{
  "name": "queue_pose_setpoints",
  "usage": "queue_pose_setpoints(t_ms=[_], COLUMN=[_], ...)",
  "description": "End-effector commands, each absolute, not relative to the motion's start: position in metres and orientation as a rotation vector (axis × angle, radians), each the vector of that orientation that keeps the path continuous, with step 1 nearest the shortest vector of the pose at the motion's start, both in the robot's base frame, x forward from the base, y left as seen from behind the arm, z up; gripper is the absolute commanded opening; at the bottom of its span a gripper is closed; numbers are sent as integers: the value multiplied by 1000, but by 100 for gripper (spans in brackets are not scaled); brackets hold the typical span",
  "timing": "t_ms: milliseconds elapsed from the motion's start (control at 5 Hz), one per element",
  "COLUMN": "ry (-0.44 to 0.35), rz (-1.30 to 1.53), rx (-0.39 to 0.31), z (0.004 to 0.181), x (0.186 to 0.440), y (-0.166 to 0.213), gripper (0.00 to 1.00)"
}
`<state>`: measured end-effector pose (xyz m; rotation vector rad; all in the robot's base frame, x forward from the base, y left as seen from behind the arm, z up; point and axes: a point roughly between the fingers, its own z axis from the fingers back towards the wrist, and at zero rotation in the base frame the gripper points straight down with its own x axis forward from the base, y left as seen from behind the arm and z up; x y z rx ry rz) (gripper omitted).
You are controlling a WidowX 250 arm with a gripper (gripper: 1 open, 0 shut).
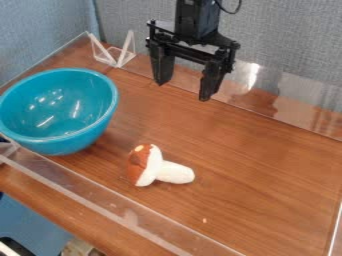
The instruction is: Put the mushroom in the blue bowl
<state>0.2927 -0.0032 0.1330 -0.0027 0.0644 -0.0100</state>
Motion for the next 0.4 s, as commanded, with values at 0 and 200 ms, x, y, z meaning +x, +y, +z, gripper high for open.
queue_pose_setpoints(t_ms=[0, 200], ry=[78, 93], rz=[-144, -363], rx=[-3, 0], z=[119, 101], x=[302, 310], y=[-7, -21], gripper=[100, 100])
